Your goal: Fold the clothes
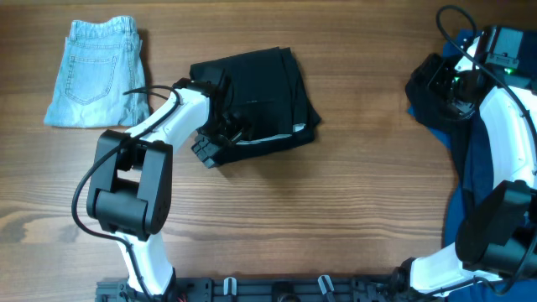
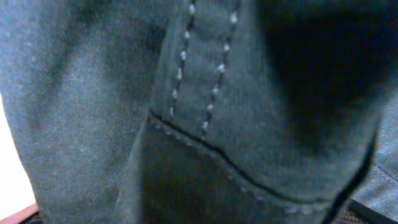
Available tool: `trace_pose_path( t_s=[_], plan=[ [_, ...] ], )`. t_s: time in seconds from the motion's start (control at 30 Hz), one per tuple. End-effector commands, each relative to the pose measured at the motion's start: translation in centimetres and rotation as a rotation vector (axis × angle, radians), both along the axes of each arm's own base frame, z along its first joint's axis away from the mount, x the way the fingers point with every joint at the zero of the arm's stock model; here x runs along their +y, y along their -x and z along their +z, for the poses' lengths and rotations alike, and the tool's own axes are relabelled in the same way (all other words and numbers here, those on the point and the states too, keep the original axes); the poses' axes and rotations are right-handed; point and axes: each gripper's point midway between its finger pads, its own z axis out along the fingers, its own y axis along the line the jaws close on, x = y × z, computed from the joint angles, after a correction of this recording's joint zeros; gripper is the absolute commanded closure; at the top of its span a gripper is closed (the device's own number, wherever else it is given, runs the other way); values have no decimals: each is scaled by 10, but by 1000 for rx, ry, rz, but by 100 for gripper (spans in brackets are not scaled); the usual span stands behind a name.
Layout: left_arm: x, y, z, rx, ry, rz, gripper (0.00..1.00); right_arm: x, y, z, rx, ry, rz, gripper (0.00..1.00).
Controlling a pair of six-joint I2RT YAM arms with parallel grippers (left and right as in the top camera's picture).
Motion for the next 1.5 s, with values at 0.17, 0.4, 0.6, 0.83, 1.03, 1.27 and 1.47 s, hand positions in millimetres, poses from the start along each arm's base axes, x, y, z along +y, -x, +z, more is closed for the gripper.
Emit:
trace_pose_path(
  t_s=[0.17,0.4,0.6,0.83,1.03,1.27,1.47],
  plan=[
    [12,-16,34,-99,43,73,0,-2,-1,1,-2,16,1,0],
    [12,-21,34,-123,48,76,0,-2,-1,1,-2,16,1,0],
    [15,-12,12,-112,46,116,0,-2,-1,1,-2,16,1,0],
    [17,-8,-7,-123,47,169,39,-2,-1,1,-2,16,1,0],
    [19,-9,-7,-133,32,148,55,-2,-1,1,-2,16,1,0],
    [15,-28,-1,-275,49,-76,96,-2,-1,1,-2,16,1,0],
    [19,-84,56,-557,-54,-343,96,-2,-1,1,-2,16,0,0]
  ],
)
